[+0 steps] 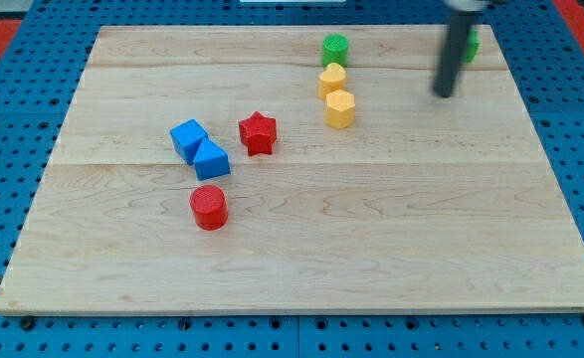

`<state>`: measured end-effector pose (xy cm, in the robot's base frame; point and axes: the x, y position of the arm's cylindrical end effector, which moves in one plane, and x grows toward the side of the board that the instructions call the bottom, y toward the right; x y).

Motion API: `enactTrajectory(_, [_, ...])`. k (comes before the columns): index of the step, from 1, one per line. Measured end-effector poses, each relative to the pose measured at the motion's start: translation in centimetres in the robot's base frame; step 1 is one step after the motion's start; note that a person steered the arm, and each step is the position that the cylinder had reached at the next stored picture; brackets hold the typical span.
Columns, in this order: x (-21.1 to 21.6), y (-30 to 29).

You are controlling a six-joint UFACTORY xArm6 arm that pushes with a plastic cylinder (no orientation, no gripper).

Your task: Push the green star towards the yellow hexagon

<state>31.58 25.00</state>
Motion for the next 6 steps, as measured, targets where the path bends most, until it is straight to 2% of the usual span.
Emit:
enactTrajectory(1, [-6.1, 7.6])
enactTrajectory(2, [-9.8, 2.0])
enactTrajectory(3, [-10.4, -2.1])
enactTrajectory(4, [-6.8, -4.4])
enactTrajectory(5, [-0.7, -4.5])
enactTrajectory(6, [2.0, -5.7])
